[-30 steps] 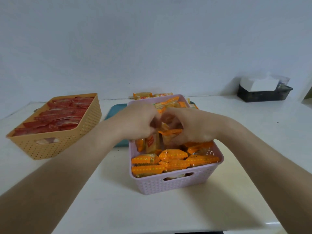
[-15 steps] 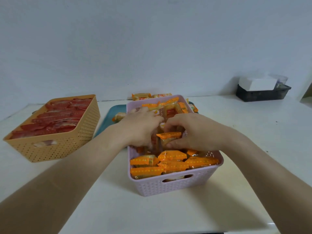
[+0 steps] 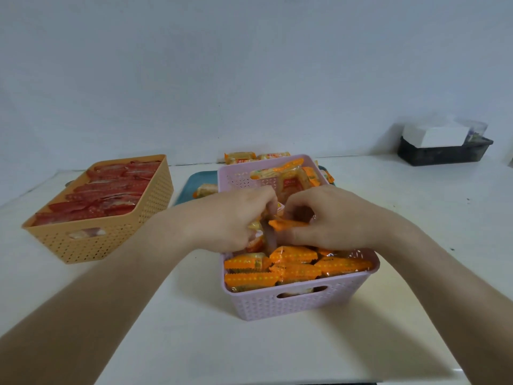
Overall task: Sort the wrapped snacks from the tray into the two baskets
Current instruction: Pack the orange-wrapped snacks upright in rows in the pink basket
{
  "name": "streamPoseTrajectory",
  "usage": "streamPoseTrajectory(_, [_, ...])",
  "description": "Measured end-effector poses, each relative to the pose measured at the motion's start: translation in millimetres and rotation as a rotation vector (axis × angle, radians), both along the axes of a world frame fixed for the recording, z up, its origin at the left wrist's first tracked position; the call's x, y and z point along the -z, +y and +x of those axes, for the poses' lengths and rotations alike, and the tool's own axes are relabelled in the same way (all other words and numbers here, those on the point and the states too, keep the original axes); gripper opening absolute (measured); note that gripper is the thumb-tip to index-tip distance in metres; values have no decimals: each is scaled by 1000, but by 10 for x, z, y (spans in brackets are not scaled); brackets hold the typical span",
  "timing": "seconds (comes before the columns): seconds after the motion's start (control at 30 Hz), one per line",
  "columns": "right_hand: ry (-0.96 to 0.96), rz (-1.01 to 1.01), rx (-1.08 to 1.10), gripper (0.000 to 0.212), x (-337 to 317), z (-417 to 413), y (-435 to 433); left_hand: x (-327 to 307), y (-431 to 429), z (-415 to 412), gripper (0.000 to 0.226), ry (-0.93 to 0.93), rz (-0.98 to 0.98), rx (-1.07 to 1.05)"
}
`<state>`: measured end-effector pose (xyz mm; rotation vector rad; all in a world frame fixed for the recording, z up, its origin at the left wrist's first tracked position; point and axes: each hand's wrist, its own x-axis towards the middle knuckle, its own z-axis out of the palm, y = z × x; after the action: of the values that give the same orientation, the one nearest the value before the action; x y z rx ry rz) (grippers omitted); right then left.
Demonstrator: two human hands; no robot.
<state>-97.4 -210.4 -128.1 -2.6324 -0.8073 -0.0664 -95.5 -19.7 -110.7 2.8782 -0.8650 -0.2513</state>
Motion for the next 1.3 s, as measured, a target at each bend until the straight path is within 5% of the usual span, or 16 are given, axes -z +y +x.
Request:
streamPoseTrajectory(0.1, [72, 9, -17, 41, -34, 33, -13, -30, 17, -1, 37, -64, 12, -30])
streamPoseTrajectory(0.23, [49, -120, -34, 25, -122, 61, 57, -129, 40, -26, 3, 23, 52, 64])
streamPoseTrajectory(0.33, [153, -99, -64, 16, -212, 81, 91, -105, 45, -27, 17, 1, -44, 82])
streamPoseTrajectory(0.53, [598, 264, -29, 25, -218, 159, 46, 10, 77, -21, 16, 7, -148, 108])
streamPoseTrajectory(0.77, [134, -92, 11, 25, -169, 389, 157, 95, 13, -21, 14, -75, -199, 107])
streamPoseTrajectory(1.03, [37, -334, -42, 56, -5, 582, 401, 120, 3, -88, 26, 7, -156, 140])
streamPoseTrajectory(1.17, [-87, -372, -75, 43, 67, 537, 446, 78, 24, -73, 36, 1, -249, 127])
streamPoseTrajectory(1.23, [-157, -335, -86, 23, 70, 534, 450, 53, 65, -18, 34, -114, -336, 34])
streamPoseTrajectory(1.3, [-166, -213, -54, 19, 68, 550, 441, 19, 119, 57, 19, -319, -216, -50])
